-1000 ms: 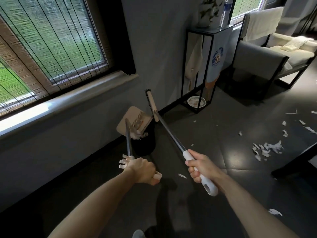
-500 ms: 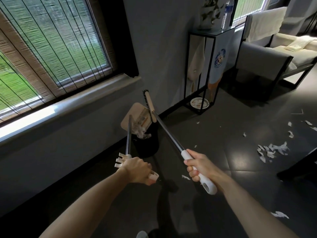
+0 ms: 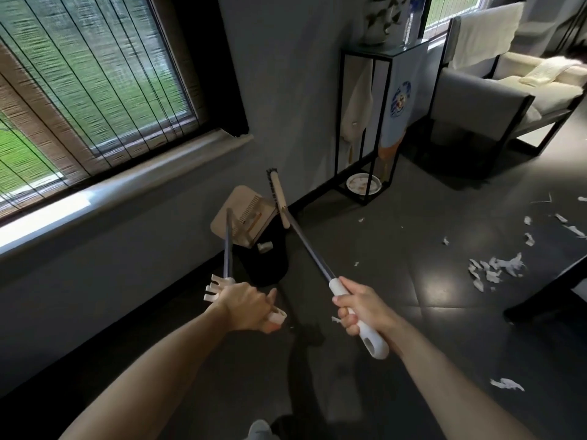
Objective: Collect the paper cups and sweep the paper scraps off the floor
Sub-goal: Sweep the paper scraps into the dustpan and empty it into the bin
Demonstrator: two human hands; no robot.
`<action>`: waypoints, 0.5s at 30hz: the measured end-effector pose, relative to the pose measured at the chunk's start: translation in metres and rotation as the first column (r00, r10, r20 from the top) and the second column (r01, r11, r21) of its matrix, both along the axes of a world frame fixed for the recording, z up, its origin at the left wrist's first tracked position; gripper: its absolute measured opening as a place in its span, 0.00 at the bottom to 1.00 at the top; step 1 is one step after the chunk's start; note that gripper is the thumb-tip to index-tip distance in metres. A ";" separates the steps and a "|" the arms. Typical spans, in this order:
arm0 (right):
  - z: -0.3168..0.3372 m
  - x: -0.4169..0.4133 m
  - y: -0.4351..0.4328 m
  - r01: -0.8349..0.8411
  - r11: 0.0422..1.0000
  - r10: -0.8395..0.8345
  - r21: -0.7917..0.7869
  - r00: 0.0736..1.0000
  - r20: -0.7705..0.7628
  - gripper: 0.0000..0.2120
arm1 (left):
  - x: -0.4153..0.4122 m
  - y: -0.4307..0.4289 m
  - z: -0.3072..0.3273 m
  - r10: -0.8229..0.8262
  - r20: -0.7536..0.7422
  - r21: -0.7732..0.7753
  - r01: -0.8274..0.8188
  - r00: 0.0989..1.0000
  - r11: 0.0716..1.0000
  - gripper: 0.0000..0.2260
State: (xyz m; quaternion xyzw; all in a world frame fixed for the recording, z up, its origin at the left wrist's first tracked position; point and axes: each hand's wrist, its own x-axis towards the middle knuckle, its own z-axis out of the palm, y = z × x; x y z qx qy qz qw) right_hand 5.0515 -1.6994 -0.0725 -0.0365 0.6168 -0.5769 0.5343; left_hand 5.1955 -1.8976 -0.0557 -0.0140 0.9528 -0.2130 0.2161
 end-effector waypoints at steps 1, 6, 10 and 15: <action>0.002 -0.002 -0.001 0.006 1.000 -0.006 -0.007 1.000 -0.003 0.32 | 0.000 -0.001 0.002 0.004 -0.009 -0.012 -0.004 1.000 1.000 0.38; 0.010 -0.007 -0.003 0.020 0.999 -0.021 -0.032 1.000 -0.023 0.32 | 0.003 0.001 0.008 0.000 -0.001 -0.030 0.000 1.000 1.000 0.37; 0.007 -0.004 0.003 0.031 0.999 -0.032 -0.025 0.999 -0.005 0.32 | 0.014 0.009 -0.011 0.059 0.054 0.036 -0.061 0.997 0.997 0.37; 0.002 0.003 0.009 0.048 0.999 -0.048 0.018 0.999 0.002 0.31 | 0.003 0.010 -0.022 0.091 0.040 0.056 -0.093 0.995 0.994 0.39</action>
